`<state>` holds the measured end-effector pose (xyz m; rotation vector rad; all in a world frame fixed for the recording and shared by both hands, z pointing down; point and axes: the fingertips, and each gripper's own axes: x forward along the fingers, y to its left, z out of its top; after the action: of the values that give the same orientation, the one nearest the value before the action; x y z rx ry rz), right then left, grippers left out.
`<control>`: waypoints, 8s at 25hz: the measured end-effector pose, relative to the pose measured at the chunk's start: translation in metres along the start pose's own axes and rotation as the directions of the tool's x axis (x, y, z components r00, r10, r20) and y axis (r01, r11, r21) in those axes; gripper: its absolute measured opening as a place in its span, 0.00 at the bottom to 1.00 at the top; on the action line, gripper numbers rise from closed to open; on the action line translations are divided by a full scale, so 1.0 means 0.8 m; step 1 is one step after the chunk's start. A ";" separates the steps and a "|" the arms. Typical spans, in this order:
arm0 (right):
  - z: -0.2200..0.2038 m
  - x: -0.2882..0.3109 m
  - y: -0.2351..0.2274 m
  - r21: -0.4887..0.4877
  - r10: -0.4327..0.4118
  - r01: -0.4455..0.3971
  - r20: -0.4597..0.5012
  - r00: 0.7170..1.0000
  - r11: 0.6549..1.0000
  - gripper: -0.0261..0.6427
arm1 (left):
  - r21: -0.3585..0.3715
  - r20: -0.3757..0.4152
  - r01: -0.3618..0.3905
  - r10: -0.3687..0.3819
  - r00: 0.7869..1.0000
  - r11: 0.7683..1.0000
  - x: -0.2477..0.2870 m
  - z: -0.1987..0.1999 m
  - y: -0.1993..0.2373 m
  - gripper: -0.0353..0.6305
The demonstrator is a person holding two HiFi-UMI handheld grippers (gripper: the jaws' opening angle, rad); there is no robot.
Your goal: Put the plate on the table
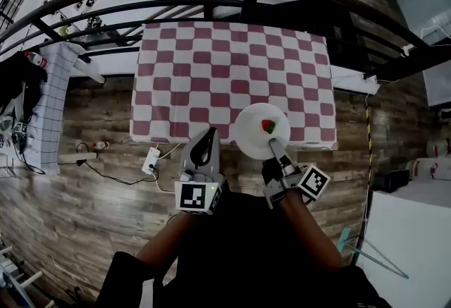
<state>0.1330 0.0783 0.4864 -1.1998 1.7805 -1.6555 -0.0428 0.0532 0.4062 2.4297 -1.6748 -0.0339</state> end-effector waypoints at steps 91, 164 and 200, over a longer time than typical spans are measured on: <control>0.118 0.280 -0.120 0.008 -0.025 0.025 -0.065 0.998 1.000 0.06 | 0.005 -0.074 -0.011 0.012 0.997 1.000 0.237 0.014 0.110 0.07; 0.104 0.372 -0.324 0.094 -0.251 0.280 -0.239 0.938 0.955 0.15 | 0.001 -0.196 -0.094 0.092 0.976 0.996 0.274 -0.033 0.128 0.07; 0.091 0.239 -0.158 -0.284 -0.191 0.164 -0.067 0.979 0.945 0.04 | -0.018 -0.100 0.043 -0.044 0.994 0.999 0.181 -0.010 0.066 0.07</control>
<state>0.1262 -0.1078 0.6385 -1.4644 2.0704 -1.6207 -0.0386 -0.0980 0.4355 2.4132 -1.5729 0.0676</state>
